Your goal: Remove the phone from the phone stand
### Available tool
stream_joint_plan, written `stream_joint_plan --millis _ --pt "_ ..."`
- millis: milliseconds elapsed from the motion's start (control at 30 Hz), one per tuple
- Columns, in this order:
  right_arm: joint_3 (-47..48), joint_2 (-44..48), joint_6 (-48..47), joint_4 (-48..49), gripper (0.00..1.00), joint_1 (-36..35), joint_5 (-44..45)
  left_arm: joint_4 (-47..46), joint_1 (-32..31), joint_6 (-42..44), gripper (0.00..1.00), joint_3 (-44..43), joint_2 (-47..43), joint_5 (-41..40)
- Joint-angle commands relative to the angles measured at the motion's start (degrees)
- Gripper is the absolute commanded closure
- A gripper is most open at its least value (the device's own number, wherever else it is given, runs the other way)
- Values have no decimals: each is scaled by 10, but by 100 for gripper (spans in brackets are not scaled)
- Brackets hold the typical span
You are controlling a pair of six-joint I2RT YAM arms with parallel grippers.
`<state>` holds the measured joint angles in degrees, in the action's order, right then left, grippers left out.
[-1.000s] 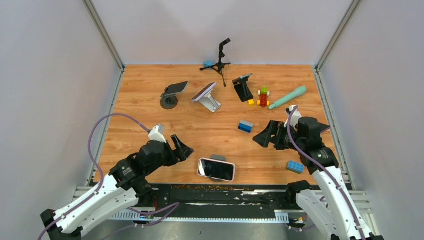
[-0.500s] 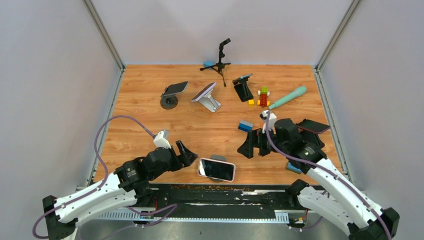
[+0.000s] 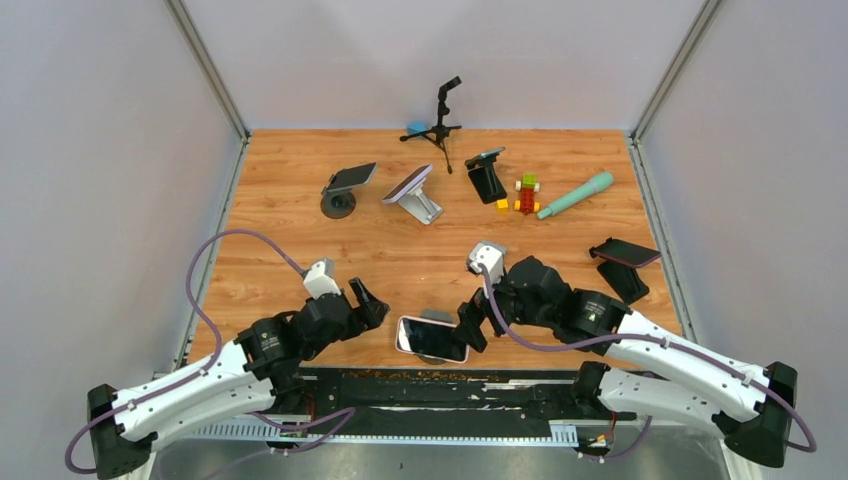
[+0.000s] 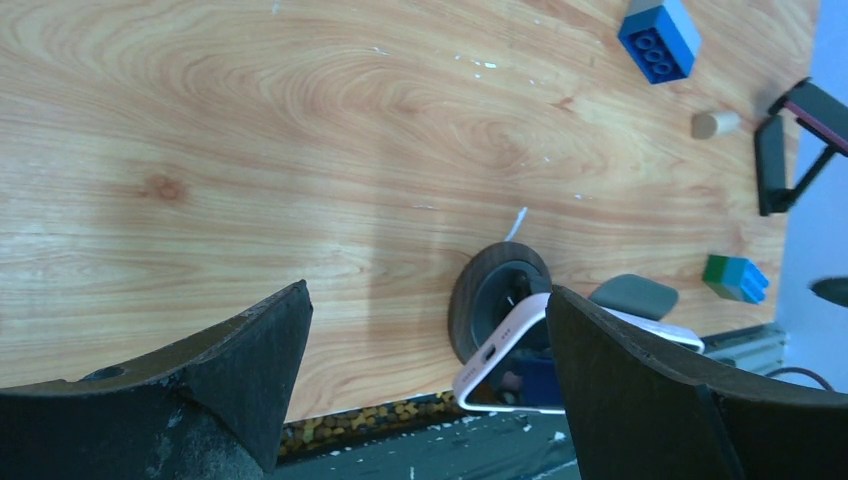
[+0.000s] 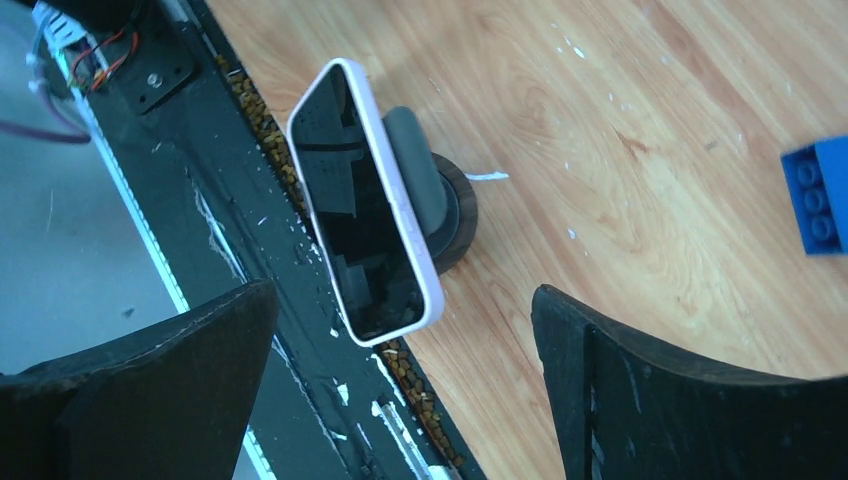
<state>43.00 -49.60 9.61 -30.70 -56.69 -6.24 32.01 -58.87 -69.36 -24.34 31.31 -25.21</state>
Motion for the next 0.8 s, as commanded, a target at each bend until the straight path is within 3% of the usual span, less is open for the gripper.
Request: stream_joint_plan --millis 0,333,600,767 --pt "16 27 -108 46 0 -42 10 18 -3 -10 6 -29 21 -42" --pt "7 35 -229 47 0 -108 -15 -15 -3 13 5 -12 49 -25" --pt "-10 -15 -310 56 0 -198 81 -29 -2 14 5 -3 57 -10" --pt "-16 -26 -330 69 0 -220 97 -26 -2 27 4 -4 55 -5"
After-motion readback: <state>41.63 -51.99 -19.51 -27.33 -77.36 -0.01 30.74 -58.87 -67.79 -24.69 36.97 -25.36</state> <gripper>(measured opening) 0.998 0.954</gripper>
